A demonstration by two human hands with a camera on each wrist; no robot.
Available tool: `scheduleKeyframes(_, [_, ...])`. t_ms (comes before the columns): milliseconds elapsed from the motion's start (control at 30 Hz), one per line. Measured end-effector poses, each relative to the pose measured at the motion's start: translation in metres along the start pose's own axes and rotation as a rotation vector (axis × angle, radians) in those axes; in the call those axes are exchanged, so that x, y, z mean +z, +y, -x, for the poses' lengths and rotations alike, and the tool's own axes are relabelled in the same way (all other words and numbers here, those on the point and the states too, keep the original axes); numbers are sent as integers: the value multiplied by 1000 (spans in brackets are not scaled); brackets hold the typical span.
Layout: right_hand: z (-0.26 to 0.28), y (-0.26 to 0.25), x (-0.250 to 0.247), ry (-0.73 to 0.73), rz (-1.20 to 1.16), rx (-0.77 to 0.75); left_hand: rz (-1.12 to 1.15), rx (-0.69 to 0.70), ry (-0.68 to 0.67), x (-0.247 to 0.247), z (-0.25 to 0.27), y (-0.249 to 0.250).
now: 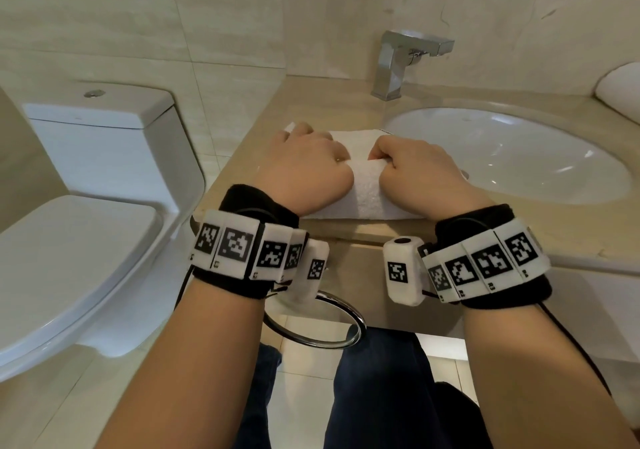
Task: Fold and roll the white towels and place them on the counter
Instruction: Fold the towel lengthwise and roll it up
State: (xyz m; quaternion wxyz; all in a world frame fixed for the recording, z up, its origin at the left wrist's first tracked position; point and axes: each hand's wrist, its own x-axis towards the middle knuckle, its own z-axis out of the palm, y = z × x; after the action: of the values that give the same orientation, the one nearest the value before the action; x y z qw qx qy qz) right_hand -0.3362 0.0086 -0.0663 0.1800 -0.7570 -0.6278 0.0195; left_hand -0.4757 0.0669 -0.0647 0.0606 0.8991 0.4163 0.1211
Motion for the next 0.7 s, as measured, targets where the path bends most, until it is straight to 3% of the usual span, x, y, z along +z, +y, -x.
scheduleKeyframes(100, [-5,-1,2,-5,11,19,-51,111,175,2,11,-1])
scheduleKeyframes(200, [-8,0,4,18,0,22,-11,134,229,3,18,-5])
scheduleKeyframes(333, [-8,4,11,137,-8,4,-31,176,176,3,21,-10])
scheduleKeyframes(500, [3,7,19,320,-121,-54,-65,129,126,5,12,-13])
scheduleKeyframes(700, [9,6,19,320,-66,-118,-47,31,90,8,-1,-10])
